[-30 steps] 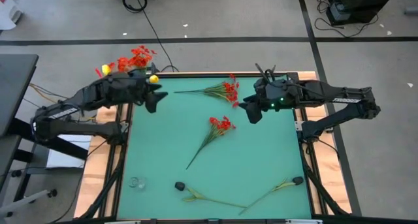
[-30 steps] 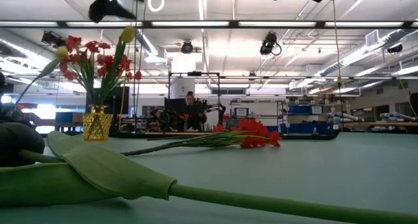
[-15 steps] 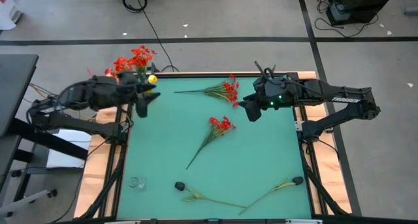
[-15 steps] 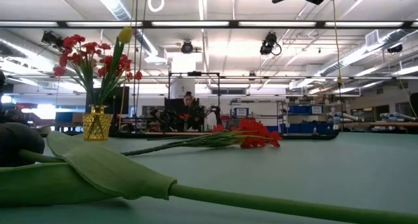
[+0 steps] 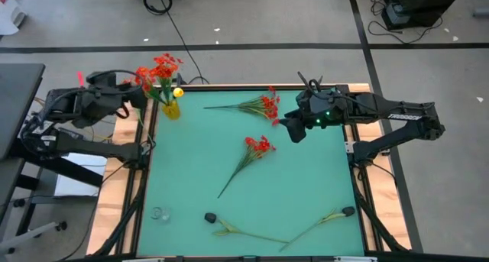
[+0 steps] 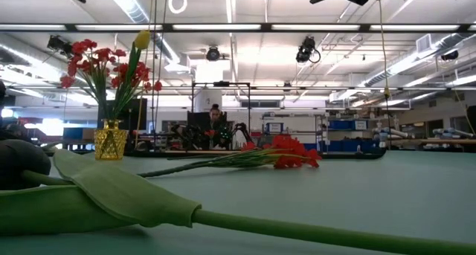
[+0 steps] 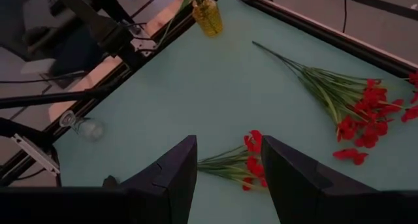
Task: Sort flowers into vase by color
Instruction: Put the yellow flower into the yellow vase
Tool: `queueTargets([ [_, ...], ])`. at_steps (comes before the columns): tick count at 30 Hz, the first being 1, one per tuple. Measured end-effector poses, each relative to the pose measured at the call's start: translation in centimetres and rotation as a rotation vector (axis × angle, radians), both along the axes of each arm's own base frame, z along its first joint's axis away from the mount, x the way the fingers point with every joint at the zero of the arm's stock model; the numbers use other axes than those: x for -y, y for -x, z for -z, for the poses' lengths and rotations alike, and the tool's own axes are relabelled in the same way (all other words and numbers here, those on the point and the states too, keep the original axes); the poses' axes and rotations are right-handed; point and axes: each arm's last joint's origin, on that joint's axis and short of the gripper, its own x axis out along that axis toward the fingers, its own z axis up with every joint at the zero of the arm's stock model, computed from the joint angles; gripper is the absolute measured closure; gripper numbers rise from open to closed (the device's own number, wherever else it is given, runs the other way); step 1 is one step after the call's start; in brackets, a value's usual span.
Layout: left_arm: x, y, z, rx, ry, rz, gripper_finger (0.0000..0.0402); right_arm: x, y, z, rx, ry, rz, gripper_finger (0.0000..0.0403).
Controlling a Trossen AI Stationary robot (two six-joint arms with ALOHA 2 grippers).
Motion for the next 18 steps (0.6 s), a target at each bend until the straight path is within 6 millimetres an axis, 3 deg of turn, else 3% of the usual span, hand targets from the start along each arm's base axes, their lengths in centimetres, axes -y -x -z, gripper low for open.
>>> queueTargets([
  [5,-0.8,0.7,0.5,-0.074,-0.015,-0.229,0.0201,0.5,0.0,0.0,-0.007,-0.004,-0.033,0.0224],
  [10,-2.1,0.2,1.5,-0.127,0.053,-0.389,0.0222,0.6,0.0,0.1,-0.02,0.001,-0.084,0.0224],
  [18,-3.1,-0.8,5.2,-0.174,0.361,-0.329,0.0233,0.6,0.9,0.8,-0.134,0.025,-0.113,0.0224],
])
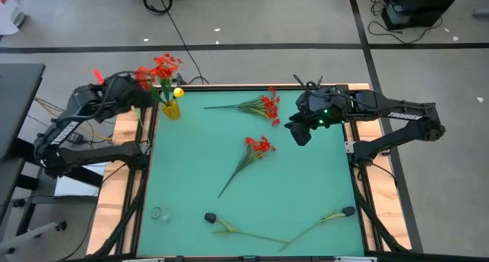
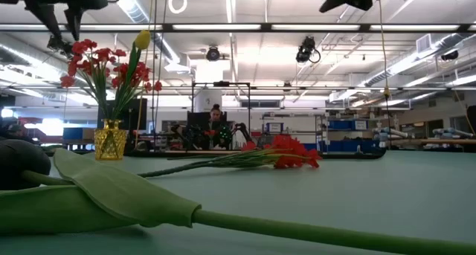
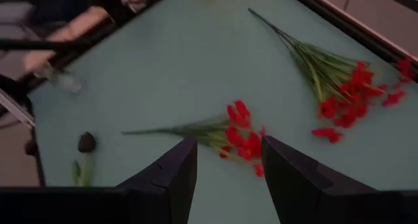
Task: Sort flowers into vase by color
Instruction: Put the yellow flower into the yellow vase
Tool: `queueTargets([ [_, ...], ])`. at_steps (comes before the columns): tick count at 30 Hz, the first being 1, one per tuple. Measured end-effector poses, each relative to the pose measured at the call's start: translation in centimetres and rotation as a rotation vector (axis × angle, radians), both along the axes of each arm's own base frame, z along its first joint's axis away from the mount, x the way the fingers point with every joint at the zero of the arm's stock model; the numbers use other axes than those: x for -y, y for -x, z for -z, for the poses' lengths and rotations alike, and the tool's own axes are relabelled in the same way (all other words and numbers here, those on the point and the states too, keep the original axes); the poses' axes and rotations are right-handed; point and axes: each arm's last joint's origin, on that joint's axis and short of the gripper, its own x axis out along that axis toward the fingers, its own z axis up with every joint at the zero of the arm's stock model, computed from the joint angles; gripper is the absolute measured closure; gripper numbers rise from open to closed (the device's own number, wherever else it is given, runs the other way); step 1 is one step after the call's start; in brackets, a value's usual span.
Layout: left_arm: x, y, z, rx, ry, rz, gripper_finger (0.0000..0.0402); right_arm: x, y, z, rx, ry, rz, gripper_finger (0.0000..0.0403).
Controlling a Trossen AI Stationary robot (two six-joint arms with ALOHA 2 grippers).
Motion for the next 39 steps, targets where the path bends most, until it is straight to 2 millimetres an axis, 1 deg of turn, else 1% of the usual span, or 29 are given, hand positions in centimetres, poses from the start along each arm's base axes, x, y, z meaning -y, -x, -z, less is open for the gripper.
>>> queueTargets([
  [3,0.2,-0.1,1.6,0.017,0.094,0.038,0.0233,0.0,0.6,0.2,-0.047,0.001,-0.001,0.0224],
  [7,0.6,-0.1,4.3,0.02,0.217,0.052,0.0233,0.0,1.4,0.2,-0.076,0.02,-0.002,0.0224],
  [13,0.8,-0.1,9.3,-0.051,0.366,-0.013,0.0233,0.0,2.3,-0.4,-0.058,0.036,0.002,0.0224],
  [17,0.6,-0.4,11.9,-0.065,0.422,-0.027,0.0233,0.0,2.7,-0.6,-0.045,0.04,0.003,0.0224],
  [24,0.3,-0.9,11.8,-0.061,0.404,-0.009,0.0245,0.1,2.9,-0.6,-0.053,0.044,0.007,0.0224],
  [32,0.1,-1.4,12.1,-0.097,0.485,0.058,0.0261,0.1,2.9,-0.6,-0.056,0.041,0.017,0.0224],
  [39,-1.0,-2.2,12.8,-0.182,0.549,0.065,0.0262,0.1,2.9,-0.5,-0.062,0.042,0.004,0.0224],
])
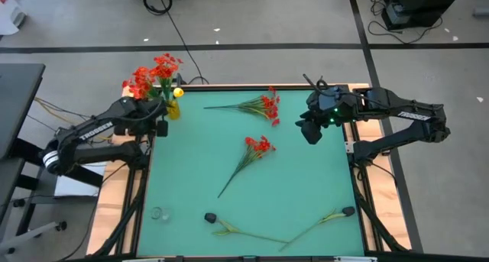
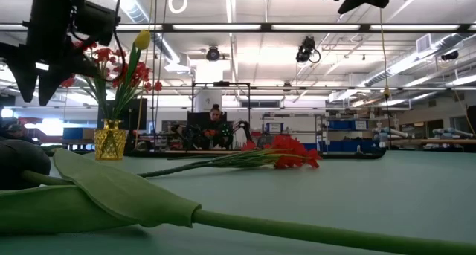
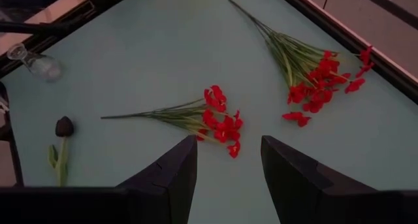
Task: Sort flowers into vase by color
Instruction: Put the yellow flower into the yellow vase
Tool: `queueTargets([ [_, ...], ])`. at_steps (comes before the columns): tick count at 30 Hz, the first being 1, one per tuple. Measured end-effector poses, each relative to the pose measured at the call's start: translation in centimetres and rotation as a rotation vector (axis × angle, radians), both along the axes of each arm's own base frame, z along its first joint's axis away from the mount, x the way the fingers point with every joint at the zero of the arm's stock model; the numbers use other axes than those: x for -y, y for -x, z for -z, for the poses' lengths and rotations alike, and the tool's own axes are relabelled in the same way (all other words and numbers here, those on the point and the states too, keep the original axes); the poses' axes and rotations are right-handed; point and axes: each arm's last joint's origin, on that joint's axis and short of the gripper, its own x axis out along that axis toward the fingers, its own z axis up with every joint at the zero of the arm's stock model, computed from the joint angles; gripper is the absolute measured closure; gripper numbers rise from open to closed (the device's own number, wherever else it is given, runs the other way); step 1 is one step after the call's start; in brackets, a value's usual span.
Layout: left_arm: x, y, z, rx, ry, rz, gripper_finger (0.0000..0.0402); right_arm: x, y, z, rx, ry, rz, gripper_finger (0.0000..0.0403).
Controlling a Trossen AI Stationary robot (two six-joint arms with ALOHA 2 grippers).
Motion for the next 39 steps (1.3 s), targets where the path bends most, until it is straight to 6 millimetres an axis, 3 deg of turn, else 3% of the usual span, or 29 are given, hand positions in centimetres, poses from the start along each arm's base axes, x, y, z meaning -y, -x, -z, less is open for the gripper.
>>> queueTargets([
  [16,-2.9,0.6,0.9,-0.087,0.117,0.19,0.0259,0.0,0.5,0.4,-0.07,0.0,-0.005,0.0224],
  [30,-4.4,-0.5,2.2,-0.132,0.186,0.235,0.0158,0.0,0.6,0.5,-0.081,0.014,0.022,0.0224],
  [39,-4.0,0.1,1.9,-0.27,0.232,0.386,0.0166,0.1,0.7,0.6,-0.092,0.015,0.057,0.0224],
])
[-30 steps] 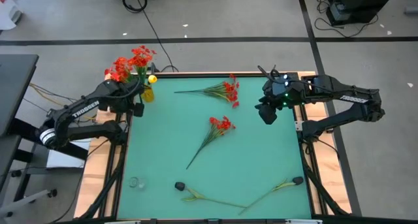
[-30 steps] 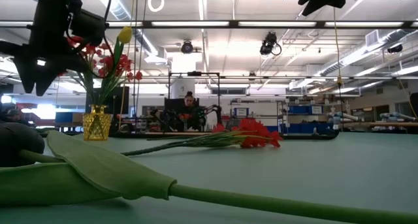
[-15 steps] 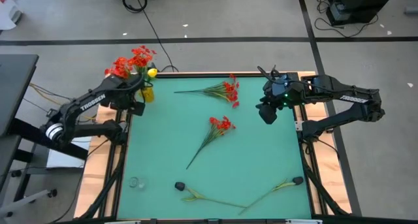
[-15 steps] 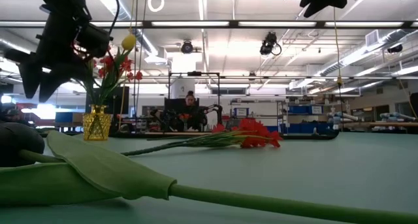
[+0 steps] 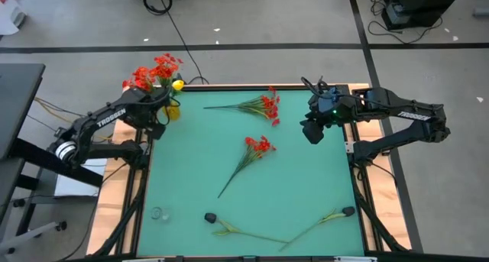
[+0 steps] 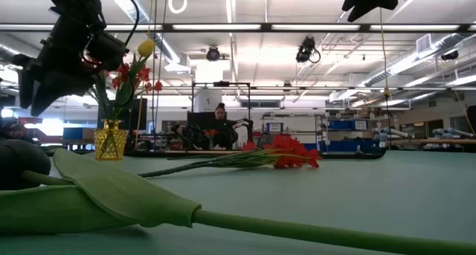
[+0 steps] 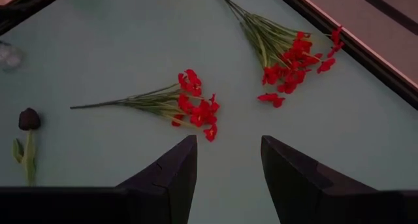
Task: Sort flowers into vase by color
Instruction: Put the yellow flower into the yellow vase
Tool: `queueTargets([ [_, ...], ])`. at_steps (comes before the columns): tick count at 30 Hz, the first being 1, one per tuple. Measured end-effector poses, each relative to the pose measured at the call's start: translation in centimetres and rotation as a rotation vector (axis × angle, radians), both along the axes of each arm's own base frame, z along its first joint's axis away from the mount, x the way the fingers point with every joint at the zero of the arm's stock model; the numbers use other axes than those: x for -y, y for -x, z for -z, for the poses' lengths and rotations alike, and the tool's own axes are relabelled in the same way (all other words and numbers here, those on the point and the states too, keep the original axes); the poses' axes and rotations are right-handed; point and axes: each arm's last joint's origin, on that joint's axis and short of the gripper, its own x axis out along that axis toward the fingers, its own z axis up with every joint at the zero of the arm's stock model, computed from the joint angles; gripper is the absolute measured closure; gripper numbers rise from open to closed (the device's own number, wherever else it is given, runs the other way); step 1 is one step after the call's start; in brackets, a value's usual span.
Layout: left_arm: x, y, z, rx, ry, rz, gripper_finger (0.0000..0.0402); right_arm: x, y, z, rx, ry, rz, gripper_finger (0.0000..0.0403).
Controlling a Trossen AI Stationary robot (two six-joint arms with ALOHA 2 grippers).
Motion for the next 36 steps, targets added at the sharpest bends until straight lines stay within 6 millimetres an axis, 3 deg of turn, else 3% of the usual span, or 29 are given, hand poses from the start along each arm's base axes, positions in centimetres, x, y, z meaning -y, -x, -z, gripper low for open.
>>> queueTargets([
  [12,2.4,-0.1,-3.6,0.178,-0.01,0.018,0.0191,0.3,0.1,0.1,-0.014,0.009,0.023,0.0224],
  [28,5.8,-3.8,-2.5,0.188,0.183,0.363,0.0218,0.3,0.5,0.2,-0.042,0.048,0.118,0.0224],
  [36,8.8,-5.6,-1.9,0.168,0.35,0.629,0.0238,0.0,0.5,0.2,-0.024,0.015,0.144,0.0224],
])
